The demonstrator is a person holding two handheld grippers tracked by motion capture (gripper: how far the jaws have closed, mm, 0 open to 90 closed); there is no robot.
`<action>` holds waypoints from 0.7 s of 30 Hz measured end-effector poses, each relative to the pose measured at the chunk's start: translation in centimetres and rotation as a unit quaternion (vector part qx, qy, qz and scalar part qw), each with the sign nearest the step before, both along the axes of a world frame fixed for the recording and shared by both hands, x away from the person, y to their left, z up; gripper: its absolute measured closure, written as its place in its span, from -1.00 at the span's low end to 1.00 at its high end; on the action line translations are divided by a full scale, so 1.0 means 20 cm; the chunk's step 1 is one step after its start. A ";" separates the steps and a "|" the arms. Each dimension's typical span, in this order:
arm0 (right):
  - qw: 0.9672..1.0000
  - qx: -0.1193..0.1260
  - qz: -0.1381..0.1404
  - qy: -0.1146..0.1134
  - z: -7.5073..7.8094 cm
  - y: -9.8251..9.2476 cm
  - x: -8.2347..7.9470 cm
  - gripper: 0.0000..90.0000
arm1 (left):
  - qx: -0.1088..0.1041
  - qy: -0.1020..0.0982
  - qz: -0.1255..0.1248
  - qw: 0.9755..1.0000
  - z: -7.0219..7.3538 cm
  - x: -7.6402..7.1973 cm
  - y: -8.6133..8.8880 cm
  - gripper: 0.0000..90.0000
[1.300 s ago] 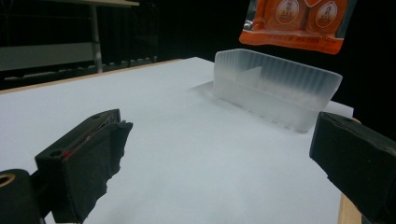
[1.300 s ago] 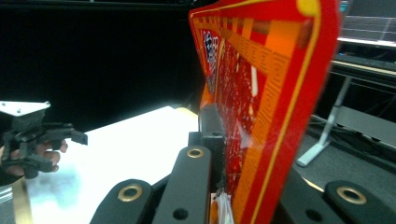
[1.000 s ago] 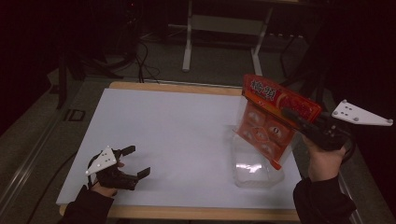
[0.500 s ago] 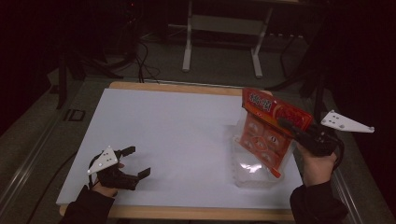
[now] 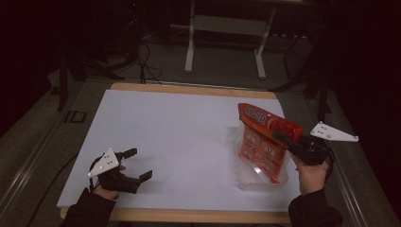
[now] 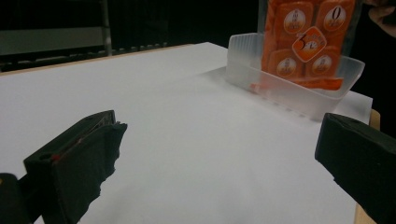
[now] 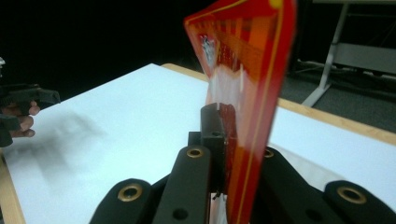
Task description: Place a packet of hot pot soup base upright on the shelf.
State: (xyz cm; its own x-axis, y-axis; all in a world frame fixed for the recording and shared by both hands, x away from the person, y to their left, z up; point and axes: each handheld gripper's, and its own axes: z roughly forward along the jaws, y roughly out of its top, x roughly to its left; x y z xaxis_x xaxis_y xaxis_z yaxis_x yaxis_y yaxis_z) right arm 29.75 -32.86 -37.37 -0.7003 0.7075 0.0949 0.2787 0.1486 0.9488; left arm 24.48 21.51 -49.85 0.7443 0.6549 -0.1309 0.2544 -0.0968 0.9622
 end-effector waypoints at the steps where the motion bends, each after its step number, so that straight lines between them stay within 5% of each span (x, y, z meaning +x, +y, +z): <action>1: 1.000 -0.001 0.001 0.001 -0.01 0.00 0.00 1.00 | 0.000 0.000 0.001 1.000 0.00 0.00 0.00 -1.00; 7: 1.000 -0.005 0.001 0.006 -0.05 0.01 -0.03 1.00 | -0.001 0.001 -0.001 1.000 0.00 0.00 0.00 -1.00; 13: 0.999 0.035 -0.006 0.024 -0.11 -0.07 -0.04 1.00 | 0.001 0.004 -0.001 1.000 0.00 0.00 0.00 -1.00; 21: 0.998 0.055 0.003 0.040 -0.12 -0.08 -0.03 1.00 | 0.002 0.005 -0.005 1.000 0.00 0.00 0.00 -1.00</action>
